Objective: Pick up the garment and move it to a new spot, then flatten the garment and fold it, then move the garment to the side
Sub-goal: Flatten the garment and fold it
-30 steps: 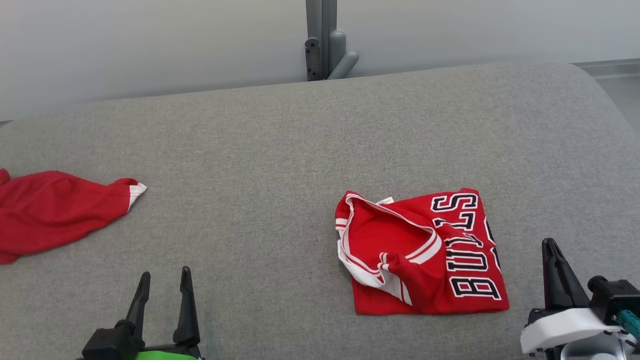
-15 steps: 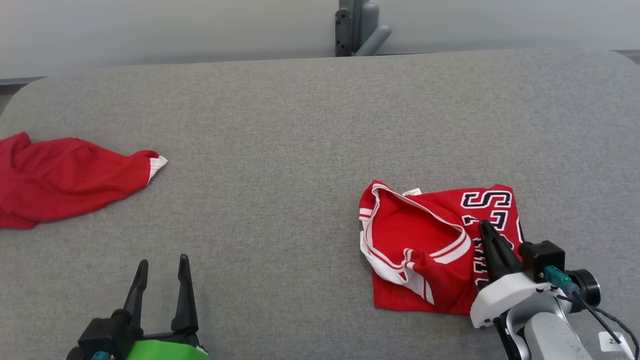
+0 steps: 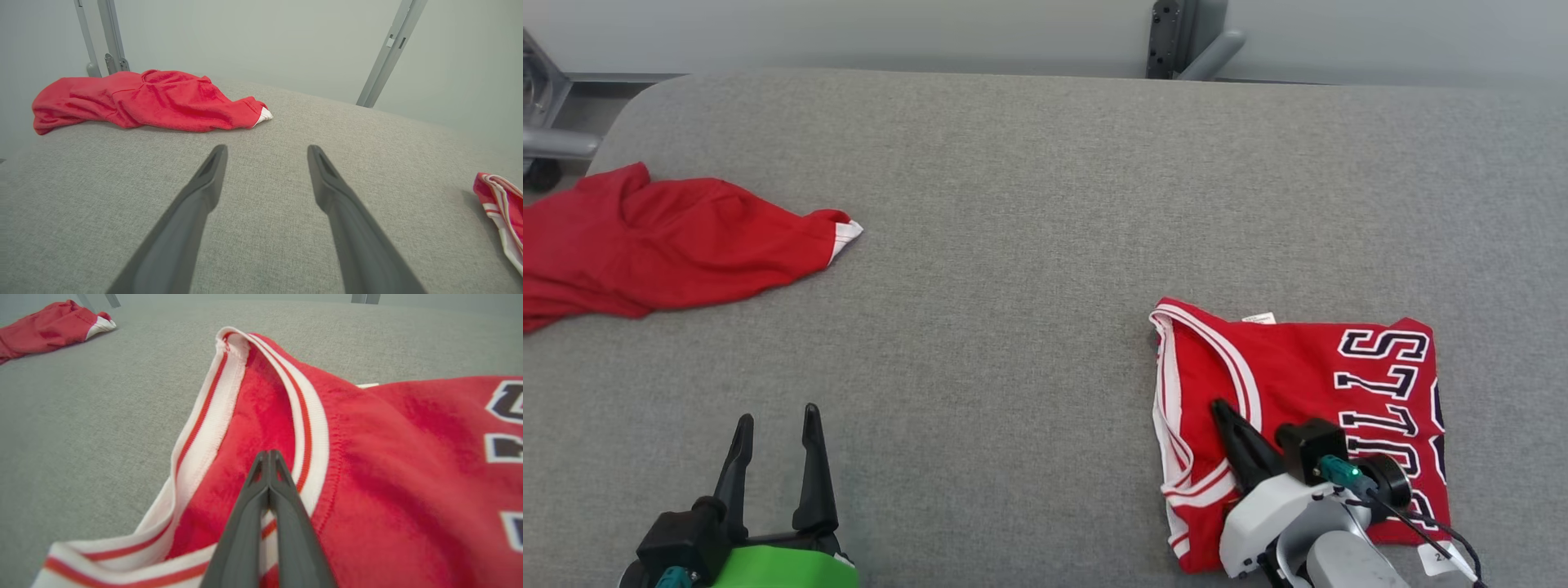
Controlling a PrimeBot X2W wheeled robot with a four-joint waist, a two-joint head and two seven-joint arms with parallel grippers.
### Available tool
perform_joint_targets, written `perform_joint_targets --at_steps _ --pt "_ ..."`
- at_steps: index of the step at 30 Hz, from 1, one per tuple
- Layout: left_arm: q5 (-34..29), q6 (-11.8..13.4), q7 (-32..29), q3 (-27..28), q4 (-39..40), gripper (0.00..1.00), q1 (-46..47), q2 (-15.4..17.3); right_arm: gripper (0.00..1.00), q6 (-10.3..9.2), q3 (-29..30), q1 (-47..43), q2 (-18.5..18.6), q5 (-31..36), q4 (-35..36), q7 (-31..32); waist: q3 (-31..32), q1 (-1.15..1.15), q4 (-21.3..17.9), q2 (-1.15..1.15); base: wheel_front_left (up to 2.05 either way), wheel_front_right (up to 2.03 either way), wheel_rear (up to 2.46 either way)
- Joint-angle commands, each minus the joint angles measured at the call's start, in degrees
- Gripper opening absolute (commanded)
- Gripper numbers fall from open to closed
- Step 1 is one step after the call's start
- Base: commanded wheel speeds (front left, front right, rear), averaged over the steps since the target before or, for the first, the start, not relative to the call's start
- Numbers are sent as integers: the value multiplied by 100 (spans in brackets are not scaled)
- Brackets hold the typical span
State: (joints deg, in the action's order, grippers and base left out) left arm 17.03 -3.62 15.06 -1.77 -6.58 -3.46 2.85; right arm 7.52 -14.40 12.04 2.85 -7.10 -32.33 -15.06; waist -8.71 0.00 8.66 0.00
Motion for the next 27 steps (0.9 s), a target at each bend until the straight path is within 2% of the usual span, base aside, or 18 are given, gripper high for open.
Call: perform_joint_targets --at_steps 1,12,17,21,23,24,25,27 --pt "-9 -31 12 1 -8 100 59 10 0 -6 -98 69 11 -65 -5 -15 45 0 88 0 0 0 0" --pt "85 53 13 -35 -10 100 -113 10 0 -6 -808 172 12 -295 -370 -15 255 0 113 0 0 0 0" --pt "97 78 12 81 35 100 -211 10 0 -6 -795 106 13 -322 65 -15 424 0 -59 0 0 0 0" --pt "108 114 12 185 113 100 -332 10 0 -6 -486 -202 37 -153 776 -15 595 0 -280 0 0 0 0" --pt "119 118 12 234 136 100 -394 10 42 -6 -220 -385 155 -50 1183 -15 673 0 -405 0 0 0 0" --pt "112 104 12 240 142 100 -424 9 73 -6 -67 -496 203 -9 1393 -14 702 0 -465 0 0 0 0" --pt "102 92 12 248 151 100 -438 9 100 -6 110 -595 253 49 1597 -15 730 0 -525 0 0 0 0" --pt "79 67 13 258 154 100 -474 10 100 -6 481 -814 311 119 1955 -15 787 0 -641 0 0 0 0"
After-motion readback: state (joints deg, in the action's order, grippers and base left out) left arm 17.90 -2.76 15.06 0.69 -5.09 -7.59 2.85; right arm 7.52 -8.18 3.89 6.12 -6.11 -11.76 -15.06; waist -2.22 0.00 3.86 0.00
